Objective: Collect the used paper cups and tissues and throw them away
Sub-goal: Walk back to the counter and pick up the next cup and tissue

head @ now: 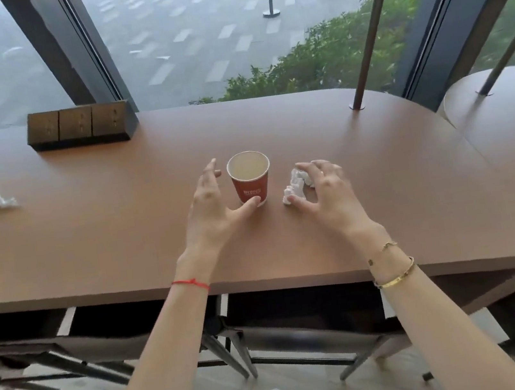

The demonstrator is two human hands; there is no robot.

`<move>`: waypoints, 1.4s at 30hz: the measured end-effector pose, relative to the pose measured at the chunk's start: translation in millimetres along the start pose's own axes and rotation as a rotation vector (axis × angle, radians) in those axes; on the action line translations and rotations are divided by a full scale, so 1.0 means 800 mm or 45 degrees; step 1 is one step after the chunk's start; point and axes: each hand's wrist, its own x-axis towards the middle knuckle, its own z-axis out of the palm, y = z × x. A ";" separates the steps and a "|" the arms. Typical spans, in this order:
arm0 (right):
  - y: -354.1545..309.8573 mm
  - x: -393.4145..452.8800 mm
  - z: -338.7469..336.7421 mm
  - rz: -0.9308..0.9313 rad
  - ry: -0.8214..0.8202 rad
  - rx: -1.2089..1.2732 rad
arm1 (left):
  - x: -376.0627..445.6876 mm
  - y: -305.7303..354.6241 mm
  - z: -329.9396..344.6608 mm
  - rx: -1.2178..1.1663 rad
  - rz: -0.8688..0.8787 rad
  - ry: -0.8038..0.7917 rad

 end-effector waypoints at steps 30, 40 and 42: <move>0.031 -0.154 -0.047 0.081 0.348 0.222 | -0.096 0.020 -0.008 -0.247 0.159 -0.152; -0.034 -0.325 -0.043 0.432 0.571 0.090 | -0.167 0.007 -0.035 -0.290 0.452 -0.544; -0.054 -0.365 -0.031 0.520 0.634 0.083 | -0.180 0.001 -0.042 -0.284 0.511 -0.633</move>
